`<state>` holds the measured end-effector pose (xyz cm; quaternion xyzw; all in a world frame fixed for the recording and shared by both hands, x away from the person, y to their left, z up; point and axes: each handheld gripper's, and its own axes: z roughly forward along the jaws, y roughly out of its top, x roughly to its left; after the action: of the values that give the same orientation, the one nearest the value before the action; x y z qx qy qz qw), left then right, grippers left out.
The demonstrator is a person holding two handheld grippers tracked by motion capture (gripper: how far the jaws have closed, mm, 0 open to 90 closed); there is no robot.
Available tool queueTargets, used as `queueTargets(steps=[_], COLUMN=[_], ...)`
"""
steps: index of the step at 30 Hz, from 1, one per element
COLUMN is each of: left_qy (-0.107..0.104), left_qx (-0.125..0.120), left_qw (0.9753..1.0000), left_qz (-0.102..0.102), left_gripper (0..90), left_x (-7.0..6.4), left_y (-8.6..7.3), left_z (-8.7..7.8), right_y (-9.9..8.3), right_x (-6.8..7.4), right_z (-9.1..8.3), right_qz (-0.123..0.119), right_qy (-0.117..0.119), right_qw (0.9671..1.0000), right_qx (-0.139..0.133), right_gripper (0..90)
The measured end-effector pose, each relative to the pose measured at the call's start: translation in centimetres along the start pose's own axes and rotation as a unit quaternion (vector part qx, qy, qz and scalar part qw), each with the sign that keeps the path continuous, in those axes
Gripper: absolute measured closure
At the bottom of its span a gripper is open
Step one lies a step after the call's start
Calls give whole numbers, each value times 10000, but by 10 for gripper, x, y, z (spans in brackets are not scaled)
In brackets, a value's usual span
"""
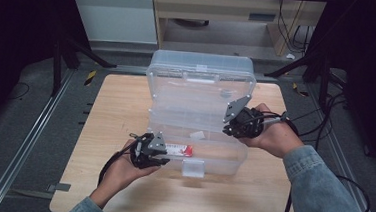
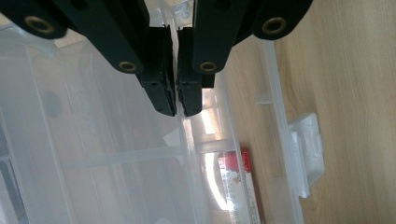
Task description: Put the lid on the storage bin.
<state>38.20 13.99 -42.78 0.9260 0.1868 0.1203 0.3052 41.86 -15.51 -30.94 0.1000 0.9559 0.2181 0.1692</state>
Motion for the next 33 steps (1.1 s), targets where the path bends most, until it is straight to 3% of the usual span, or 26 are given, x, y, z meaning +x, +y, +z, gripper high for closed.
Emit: queueTargets(steps=[5,8,9,10,11,13,14,15,16,18,19,20,26,27,28,31,33], left_qy=[80,4,4,-6,-6,76,76,76,76,123,125,125,429,602,602,917,936], left_qx=[-72,-391,-391,-627,-627,-974,-974,-1132,-1132,-1221,-1311,-1311,-1451,-1532,-1532,-1693,-1725], left_qw=[9998,9987,9987,9969,9969,9928,9928,9903,9903,9886,9864,9864,9814,9782,9782,9716,9704], left_qz=[-146,-338,-338,-481,-481,-695,-695,-796,-796,-874,-985,-985,-1183,-1263,-1263,-1373,-1409], left_gripper=[562,492,479,466,460,434,432,431,431,439,452,456,514,543,553,596,599], left_x=[3,4,4,4,4,4,4,6,6,11,17,17,40,49,49,71,78], left_y=[-3,-5,-5,-5,-5,-2,-2,0,0,1,0,0,-3,-2,-2,4,7], left_z=[-4,-21,-21,-32,-32,-52,-52,-64,-64,-77,-85,-85,-109,-116,-116,-127,-128], right_y=[0,-1,-1,-1,-1,-1,-1,-2,-2,-2,-2,-2,-3,-2,-2,-3,-3], right_x=[0,0,0,0,0,0,0,0,0,0,1,1,1,1,1,2,2], right_z=[0,0,0,0,0,-1,0,0,0,-1,0,0,-1,-1,-1,0,0], right_qz=[4,12,17,19,19,35,46,48,48,28,31,31,91,72,72,74,69], right_qy=[-14,-22,-24,-26,-26,-30,-31,-29,-29,-50,-65,-65,-77,-71,-71,-79,-81], right_qw=[10000,10000,10000,10000,10000,10000,10000,10000,10000,10000,10000,10000,9999,9999,9999,9999,9999], right_qx=[-7,-23,-26,-27,-27,-34,-51,-59,-59,-48,-59,-59,-81,-73,-73,-94,-98], right_gripper=[860,858,858,857,857,855,854,853,853,853,852,852,850,850,850,850,850])
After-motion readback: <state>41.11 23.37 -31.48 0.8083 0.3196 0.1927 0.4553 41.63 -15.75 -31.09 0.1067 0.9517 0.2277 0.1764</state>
